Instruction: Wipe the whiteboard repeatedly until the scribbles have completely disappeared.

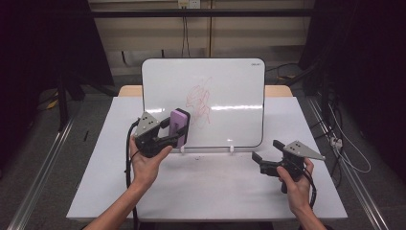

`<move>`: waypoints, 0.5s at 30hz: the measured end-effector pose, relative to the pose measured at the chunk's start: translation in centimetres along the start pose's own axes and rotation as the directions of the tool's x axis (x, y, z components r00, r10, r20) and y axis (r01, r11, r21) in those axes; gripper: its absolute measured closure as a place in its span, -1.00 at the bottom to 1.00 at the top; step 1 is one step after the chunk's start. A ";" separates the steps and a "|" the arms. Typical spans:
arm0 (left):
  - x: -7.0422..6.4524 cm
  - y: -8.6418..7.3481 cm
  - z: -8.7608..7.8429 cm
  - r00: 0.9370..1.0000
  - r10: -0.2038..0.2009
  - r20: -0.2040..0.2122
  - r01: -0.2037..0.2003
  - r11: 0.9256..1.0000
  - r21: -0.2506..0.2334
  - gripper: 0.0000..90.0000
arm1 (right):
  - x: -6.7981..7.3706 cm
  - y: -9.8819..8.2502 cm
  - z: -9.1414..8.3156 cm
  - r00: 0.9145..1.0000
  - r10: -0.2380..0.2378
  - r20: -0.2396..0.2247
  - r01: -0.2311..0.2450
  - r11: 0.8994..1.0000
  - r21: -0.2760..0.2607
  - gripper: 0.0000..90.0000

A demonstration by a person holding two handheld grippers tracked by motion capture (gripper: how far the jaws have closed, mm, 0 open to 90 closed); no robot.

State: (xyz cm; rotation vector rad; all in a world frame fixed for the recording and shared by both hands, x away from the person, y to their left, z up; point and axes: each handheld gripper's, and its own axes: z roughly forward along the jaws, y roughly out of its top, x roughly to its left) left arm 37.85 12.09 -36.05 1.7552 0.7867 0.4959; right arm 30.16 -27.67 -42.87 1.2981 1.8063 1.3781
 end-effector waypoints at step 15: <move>0.6 0.9 0.1 0.986 0.109 -0.125 -0.101 0.992 0.075 -0.08 | -0.3 -1.5 -0.6 0.999 -0.036 -0.007 0.036 0.998 0.041 -0.88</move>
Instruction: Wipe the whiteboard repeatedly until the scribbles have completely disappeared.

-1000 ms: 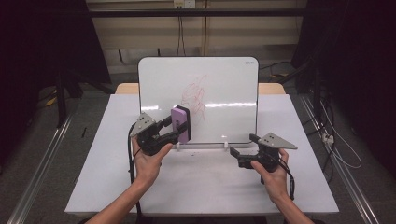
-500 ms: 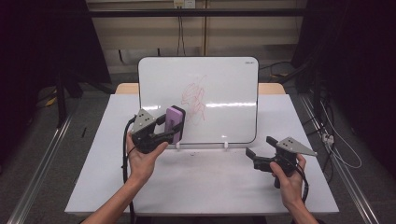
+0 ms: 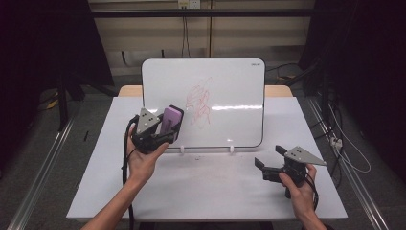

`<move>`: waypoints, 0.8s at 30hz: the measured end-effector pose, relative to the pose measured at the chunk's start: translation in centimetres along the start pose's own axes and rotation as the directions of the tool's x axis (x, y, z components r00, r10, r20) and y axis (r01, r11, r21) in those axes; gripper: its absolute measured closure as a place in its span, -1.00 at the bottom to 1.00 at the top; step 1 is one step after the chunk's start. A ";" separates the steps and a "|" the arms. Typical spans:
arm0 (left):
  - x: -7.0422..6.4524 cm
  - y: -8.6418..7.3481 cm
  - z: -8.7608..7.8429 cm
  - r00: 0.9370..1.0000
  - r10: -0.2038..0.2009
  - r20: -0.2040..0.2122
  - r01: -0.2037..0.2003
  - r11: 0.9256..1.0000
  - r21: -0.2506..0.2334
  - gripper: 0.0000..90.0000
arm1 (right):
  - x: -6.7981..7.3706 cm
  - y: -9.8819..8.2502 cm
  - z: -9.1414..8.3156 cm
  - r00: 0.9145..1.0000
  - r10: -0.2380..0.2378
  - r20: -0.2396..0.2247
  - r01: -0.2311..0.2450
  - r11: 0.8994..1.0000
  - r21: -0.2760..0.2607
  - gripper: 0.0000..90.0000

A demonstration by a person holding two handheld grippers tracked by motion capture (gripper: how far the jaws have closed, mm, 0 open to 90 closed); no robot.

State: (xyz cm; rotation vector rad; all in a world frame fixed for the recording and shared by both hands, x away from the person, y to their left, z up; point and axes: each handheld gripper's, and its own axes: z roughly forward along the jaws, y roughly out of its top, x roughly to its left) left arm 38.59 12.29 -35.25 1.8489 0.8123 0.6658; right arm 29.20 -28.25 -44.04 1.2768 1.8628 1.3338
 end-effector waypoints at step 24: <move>-0.2 4.0 4.5 0.985 0.133 -0.113 -0.126 0.990 0.065 -0.08 | -0.1 -0.1 -0.1 1.000 -0.007 0.007 0.007 1.000 -0.011 -0.86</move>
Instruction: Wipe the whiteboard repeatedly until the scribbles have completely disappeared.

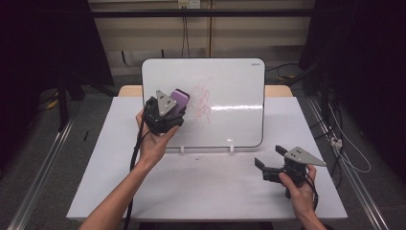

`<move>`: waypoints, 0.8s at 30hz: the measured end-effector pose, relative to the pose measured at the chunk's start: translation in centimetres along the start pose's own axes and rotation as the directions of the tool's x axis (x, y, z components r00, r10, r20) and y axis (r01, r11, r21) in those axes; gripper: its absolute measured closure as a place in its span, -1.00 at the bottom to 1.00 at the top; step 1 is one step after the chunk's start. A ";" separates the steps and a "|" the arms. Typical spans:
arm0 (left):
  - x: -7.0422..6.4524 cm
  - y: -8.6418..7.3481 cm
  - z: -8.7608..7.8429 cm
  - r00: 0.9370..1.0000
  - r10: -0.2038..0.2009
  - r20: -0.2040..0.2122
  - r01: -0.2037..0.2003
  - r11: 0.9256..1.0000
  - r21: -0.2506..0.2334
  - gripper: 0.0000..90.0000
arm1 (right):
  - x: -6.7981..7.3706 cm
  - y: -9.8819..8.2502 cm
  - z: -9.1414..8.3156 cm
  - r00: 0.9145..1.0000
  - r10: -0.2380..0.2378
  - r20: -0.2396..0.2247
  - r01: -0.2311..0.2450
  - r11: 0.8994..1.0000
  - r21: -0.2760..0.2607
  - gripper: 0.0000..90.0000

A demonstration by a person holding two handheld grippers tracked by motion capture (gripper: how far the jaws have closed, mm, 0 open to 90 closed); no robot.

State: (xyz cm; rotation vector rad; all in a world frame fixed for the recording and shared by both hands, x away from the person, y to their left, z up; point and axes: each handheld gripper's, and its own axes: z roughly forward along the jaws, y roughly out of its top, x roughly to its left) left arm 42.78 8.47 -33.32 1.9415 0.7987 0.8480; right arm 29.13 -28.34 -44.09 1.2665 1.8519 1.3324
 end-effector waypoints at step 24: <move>1.4 4.9 5.3 0.999 0.042 -0.029 -0.038 0.991 0.128 -0.08 | 0.1 0.0 0.0 1.000 -0.010 -0.025 0.010 1.000 -0.003 -0.87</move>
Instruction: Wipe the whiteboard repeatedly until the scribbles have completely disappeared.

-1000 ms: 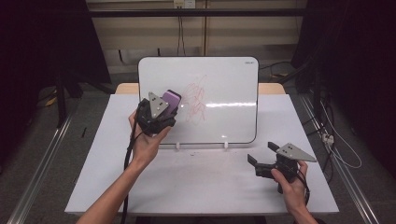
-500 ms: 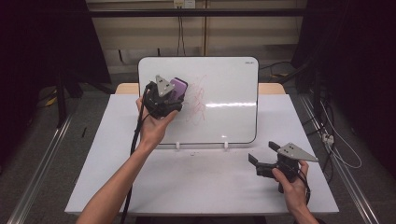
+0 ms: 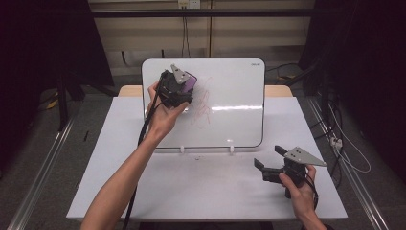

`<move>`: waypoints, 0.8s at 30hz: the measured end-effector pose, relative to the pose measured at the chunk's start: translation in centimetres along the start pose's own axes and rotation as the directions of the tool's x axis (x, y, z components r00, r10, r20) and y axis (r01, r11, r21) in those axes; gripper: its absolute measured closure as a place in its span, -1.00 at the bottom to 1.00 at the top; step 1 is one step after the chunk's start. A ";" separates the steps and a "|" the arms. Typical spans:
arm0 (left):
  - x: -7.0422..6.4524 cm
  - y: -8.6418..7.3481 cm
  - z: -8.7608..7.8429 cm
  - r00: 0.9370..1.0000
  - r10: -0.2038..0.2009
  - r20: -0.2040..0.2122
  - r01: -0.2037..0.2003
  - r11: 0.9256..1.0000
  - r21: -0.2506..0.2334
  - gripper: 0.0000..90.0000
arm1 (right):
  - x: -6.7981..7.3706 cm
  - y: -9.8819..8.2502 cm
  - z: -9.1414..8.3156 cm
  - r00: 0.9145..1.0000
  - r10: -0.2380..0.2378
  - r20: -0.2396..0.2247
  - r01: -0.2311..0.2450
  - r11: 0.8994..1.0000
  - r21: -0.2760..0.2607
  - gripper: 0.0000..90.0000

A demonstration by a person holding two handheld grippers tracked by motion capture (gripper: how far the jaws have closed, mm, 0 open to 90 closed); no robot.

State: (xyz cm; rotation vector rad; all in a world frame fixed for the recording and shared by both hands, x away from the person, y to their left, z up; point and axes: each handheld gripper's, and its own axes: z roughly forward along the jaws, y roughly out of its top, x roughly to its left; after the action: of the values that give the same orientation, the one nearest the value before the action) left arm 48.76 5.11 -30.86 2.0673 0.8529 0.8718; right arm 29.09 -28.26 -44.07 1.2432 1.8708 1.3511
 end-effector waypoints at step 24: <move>-4.0 -1.1 1.2 0.991 0.130 -0.039 -0.129 0.992 0.013 -0.08 | 0.2 -0.1 0.3 1.000 -0.010 -0.013 0.010 1.000 0.009 -0.88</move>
State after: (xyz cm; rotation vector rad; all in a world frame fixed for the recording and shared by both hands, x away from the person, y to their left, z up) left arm 47.14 2.13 -33.58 2.1395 0.7521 0.9829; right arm 29.20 -27.97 -44.23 1.2306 1.8914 1.3508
